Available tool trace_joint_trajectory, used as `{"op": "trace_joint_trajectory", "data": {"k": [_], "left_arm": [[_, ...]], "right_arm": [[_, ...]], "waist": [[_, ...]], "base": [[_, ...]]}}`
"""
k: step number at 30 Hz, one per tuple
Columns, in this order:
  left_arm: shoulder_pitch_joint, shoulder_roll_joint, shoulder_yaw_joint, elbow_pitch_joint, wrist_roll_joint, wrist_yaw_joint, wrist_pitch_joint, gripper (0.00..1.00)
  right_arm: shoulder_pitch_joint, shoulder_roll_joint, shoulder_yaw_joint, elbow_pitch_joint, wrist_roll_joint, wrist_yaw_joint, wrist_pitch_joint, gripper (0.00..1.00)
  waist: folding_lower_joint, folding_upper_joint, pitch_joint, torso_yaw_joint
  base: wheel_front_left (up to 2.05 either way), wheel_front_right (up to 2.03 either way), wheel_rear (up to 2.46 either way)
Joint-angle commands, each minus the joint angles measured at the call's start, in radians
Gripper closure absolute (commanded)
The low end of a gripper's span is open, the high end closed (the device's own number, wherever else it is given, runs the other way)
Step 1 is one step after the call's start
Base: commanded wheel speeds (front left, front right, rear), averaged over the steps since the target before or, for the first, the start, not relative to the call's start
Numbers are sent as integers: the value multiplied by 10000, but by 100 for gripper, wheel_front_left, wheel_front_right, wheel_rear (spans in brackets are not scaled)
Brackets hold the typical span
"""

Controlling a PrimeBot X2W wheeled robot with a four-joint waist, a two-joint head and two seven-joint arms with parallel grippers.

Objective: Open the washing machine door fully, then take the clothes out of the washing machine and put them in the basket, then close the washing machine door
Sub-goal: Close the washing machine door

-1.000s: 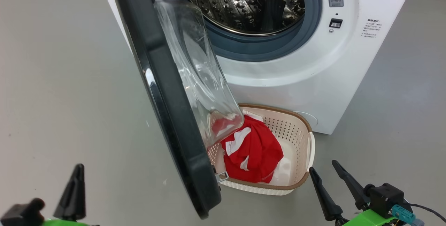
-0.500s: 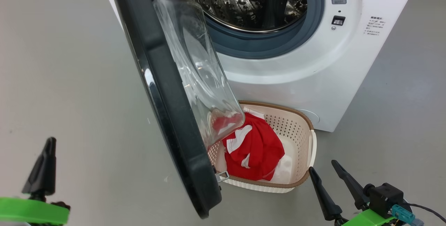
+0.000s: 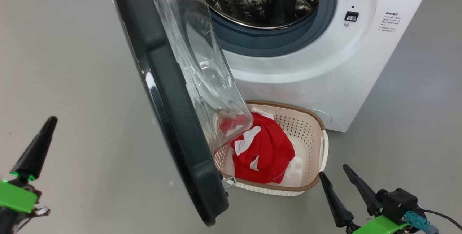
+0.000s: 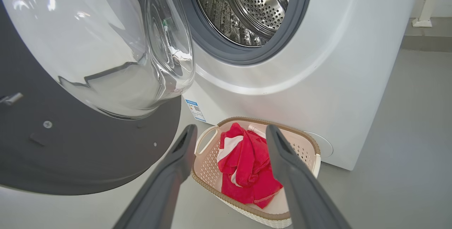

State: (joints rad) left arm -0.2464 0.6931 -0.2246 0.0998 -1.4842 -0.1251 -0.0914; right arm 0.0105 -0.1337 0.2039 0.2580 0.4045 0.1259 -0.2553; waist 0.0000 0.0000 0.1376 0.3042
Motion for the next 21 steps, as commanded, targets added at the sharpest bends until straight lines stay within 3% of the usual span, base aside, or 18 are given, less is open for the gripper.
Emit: {"op": "trace_joint_trajectory", "data": {"k": [1,9,17,21], "left_arm": [[-520,677,484,-343,-357,-56,213,100],[-545,883,1255,-1340,-2319,-56,2375,100],[-644,223,2429,-1761,-3348,-56,5061,100],[-721,-184,2911,-1789,-3313,-56,6260,100]], "right_arm": [[-387,-58,216,-217,-88,48,-65,0],[-416,-37,198,-215,-108,48,-65,0],[-448,1,256,-215,-97,48,-65,0],[-483,24,264,-212,-103,48,-65,0]], "waist": [[0,0,28,-14],[0,0,87,-50],[0,0,140,-74],[0,0,177,-121]], "base": [[0,0,0],[0,0,0],[0,0,0],[0,0,0]]}}
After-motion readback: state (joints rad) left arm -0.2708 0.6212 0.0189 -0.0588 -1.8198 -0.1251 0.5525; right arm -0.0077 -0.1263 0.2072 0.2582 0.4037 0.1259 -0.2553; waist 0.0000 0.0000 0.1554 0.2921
